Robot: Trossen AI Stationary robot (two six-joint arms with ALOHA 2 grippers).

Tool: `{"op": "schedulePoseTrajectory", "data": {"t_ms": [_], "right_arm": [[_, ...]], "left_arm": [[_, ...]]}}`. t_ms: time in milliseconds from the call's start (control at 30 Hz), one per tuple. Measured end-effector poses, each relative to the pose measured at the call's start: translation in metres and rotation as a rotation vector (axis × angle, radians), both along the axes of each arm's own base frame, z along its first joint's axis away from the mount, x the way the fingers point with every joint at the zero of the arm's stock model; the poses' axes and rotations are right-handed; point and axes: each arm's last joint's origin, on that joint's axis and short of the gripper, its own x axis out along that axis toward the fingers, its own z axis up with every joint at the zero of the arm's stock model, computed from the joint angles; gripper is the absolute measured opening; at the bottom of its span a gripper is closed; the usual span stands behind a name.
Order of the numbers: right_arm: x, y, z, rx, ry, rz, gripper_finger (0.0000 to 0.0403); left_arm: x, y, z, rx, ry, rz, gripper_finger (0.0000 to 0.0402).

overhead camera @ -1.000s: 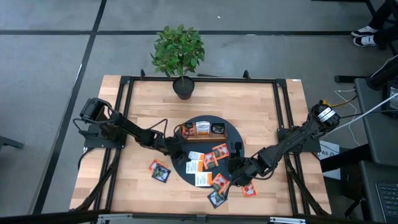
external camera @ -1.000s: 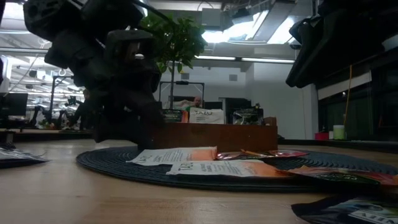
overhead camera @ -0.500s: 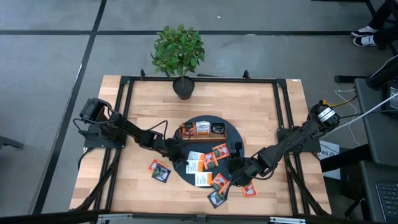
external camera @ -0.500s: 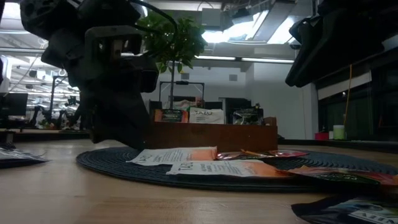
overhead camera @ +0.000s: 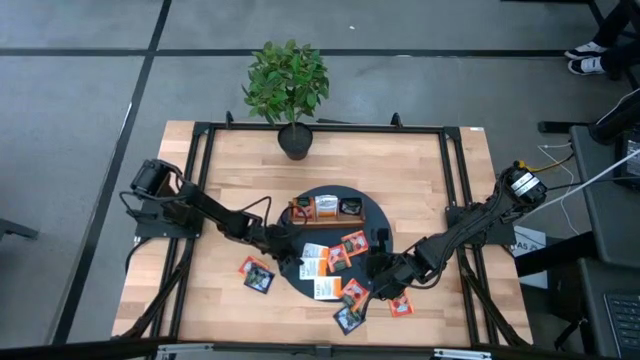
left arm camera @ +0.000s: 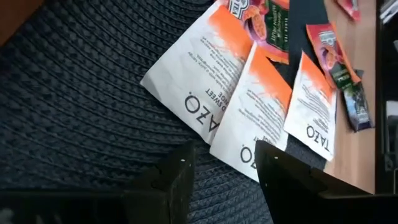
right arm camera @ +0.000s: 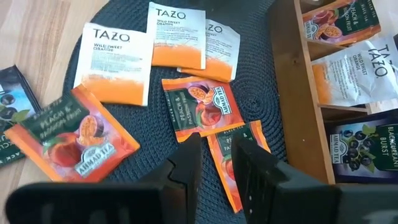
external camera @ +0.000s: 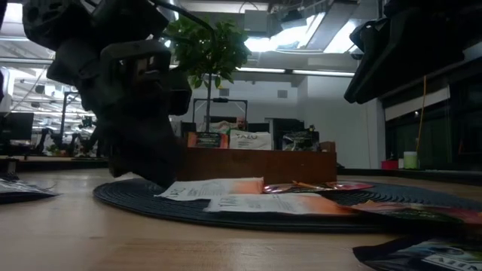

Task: Pick & Place Tea
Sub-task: Put the white tea bag into the middle of the wooden organizer

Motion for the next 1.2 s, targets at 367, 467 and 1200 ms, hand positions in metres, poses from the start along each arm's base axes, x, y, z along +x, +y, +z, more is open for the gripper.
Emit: {"op": "schedulePoseTrajectory", "data": {"t_ms": [367, 467, 1200], "right_arm": [[0.0001, 0.0001, 0.0001, 0.001, -0.001, 0.0, 0.0092], [0.0001, 0.0001, 0.0001, 0.001, -0.002, 0.0, 0.0092], [0.0003, 0.0003, 0.0002, 0.003, -0.004, 0.0, 0.0092]], "left_arm": [[0.0067, -0.0036, -0.0039, -0.043, -0.062, -0.051, 0.0164], [0.0066, -0.0036, -0.0038, -0.043, -0.062, -0.051, 0.0164], [0.0054, -0.0025, -0.003, -0.041, -0.048, -0.05, 0.0164]]}}
